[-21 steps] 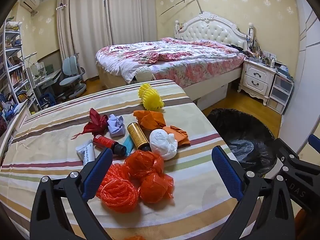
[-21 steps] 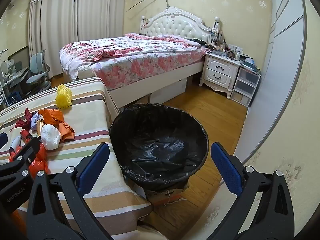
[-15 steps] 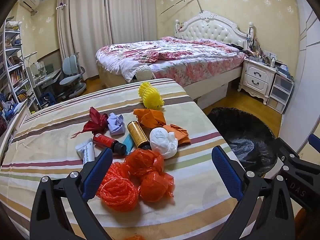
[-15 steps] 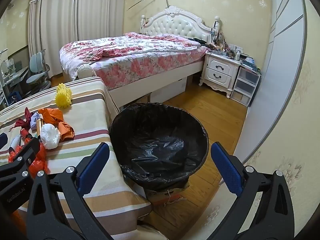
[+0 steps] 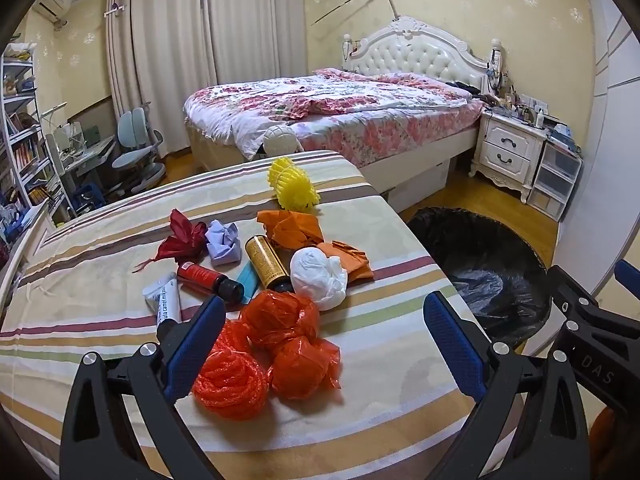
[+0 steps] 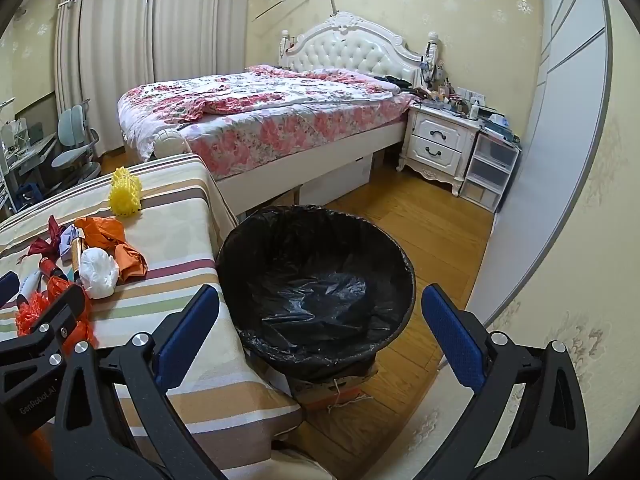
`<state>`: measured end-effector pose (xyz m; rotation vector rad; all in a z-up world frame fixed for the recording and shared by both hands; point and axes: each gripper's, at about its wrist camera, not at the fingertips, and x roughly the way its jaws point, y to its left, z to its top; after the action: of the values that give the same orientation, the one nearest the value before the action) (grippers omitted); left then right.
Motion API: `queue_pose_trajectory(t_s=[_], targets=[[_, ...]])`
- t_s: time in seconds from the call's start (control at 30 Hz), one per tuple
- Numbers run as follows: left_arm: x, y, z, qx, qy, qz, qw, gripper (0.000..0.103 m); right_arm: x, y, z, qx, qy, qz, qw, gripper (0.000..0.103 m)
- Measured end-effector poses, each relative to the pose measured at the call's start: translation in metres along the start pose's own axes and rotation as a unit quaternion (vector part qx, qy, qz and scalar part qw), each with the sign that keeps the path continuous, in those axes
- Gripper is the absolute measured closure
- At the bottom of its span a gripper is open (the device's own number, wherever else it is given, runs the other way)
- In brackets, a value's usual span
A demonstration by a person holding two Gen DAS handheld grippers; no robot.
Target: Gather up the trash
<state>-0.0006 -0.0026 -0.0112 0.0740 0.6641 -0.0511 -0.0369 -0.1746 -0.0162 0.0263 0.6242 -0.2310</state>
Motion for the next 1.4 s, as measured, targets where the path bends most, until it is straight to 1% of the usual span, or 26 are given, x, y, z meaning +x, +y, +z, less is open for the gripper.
queue_pose_trajectory(t_s=[0.57, 1.4], targets=[[-0.0067, -0.0002, 0.0017, -0.009, 0.000, 0.003, 1.0000, 0.006, 0.0002, -0.0015, -0.0002, 0.000, 0.000, 0.000, 1.000, 0.004], [-0.0021, 0.0026, 0.0018, -0.008, 0.001, 0.002, 1.0000, 0.006, 0.0001, -0.0033, -0.0007, 0.001, 0.000, 0.001, 1.000, 0.004]])
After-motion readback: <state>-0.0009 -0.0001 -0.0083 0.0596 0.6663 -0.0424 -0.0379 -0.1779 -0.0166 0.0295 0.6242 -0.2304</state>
